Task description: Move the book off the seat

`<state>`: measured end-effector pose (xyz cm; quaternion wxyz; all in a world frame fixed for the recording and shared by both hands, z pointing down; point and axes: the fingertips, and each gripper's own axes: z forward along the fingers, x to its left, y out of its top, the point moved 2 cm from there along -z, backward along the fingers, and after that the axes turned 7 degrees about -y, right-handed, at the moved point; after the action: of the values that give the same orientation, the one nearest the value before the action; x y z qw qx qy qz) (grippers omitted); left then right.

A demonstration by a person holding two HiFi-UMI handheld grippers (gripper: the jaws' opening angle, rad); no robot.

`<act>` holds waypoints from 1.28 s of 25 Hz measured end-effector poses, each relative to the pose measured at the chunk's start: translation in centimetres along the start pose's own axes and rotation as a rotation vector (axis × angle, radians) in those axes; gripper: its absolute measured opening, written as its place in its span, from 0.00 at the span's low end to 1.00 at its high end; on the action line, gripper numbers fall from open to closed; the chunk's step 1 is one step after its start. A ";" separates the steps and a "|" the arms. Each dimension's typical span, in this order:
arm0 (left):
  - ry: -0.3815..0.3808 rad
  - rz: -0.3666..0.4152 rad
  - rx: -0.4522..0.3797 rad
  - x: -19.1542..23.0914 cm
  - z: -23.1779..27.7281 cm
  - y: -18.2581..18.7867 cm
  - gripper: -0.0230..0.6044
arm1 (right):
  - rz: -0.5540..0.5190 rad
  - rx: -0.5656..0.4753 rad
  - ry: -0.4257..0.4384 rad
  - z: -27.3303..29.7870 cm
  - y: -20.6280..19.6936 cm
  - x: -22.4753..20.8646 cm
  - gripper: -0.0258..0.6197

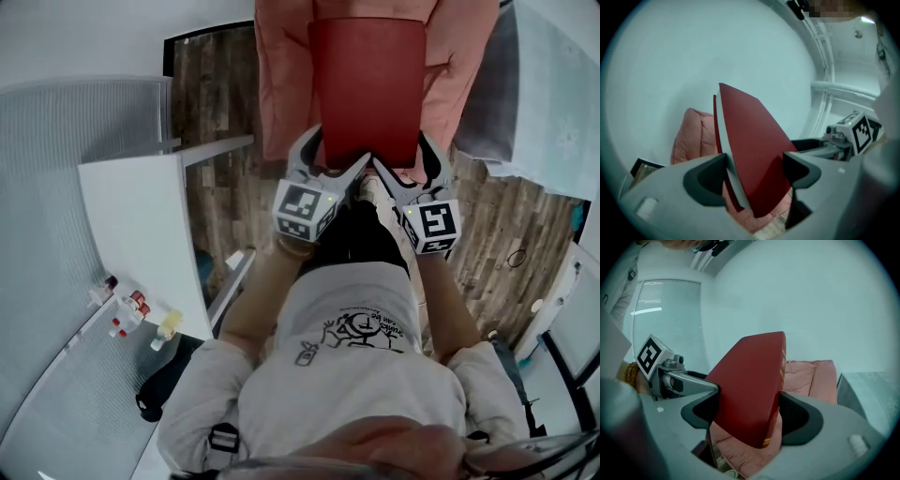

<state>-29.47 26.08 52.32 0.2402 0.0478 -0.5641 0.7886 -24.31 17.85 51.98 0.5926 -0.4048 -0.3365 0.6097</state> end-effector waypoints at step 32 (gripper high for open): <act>-0.074 0.206 -0.174 -12.4 -11.9 15.3 0.63 | -0.072 -0.232 -0.133 -16.1 15.4 5.9 0.65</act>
<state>-22.81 29.13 30.49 0.1404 -0.0023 -0.6406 0.7549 -16.67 21.48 30.57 0.5398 -0.4171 -0.4575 0.5705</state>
